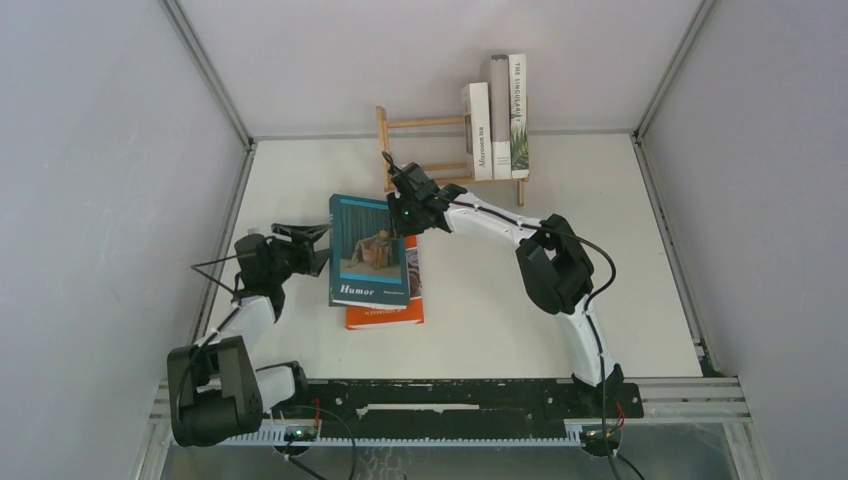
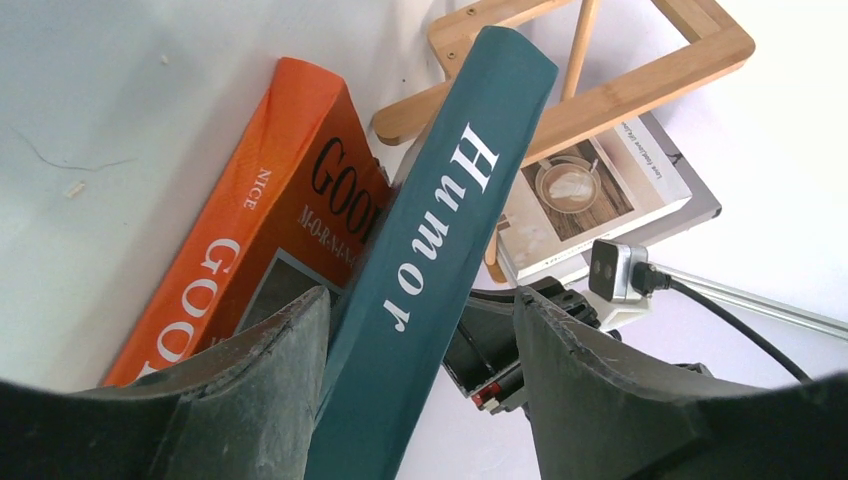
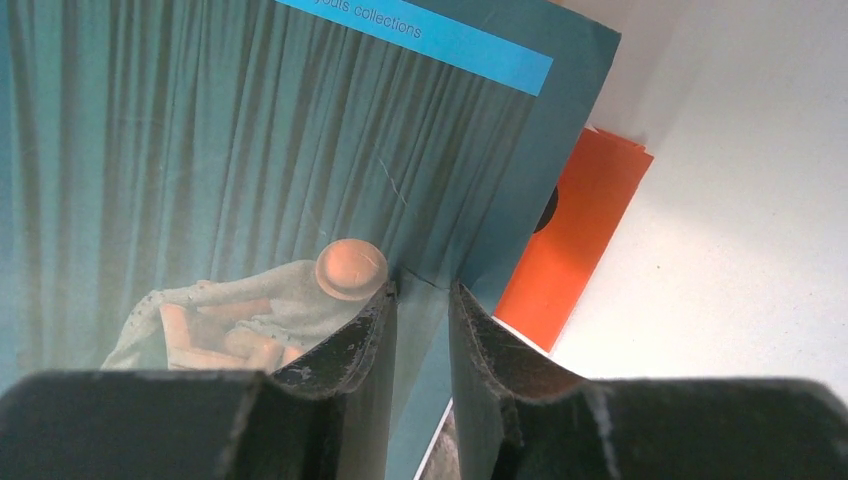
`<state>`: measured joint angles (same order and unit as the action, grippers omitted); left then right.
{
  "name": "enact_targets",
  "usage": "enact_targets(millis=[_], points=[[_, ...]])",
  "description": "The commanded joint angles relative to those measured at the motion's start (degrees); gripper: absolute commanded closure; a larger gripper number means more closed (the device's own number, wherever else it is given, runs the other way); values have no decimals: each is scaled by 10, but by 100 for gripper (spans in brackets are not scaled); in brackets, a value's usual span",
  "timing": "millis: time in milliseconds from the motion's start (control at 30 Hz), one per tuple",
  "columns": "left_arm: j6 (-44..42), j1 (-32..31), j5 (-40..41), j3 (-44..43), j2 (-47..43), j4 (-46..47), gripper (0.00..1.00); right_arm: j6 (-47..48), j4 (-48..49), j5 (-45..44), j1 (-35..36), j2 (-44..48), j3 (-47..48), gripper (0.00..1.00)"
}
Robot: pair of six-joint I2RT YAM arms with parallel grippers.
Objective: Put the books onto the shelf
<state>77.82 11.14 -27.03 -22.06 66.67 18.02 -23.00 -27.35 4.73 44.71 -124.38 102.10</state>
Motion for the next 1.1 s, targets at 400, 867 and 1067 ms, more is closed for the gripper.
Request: enact_targets(millis=[400,867,1067], points=[[44,-77,-16,-53,-26,21,29,14,7,-15,4,61,-52,68],[-98,-125,-13,-155,-3,-159,29,16,16,-15,0,87,-87,68],[-181,-143,-6,-209,13,-271,28,16,21,-12,-2,91,-96,69]])
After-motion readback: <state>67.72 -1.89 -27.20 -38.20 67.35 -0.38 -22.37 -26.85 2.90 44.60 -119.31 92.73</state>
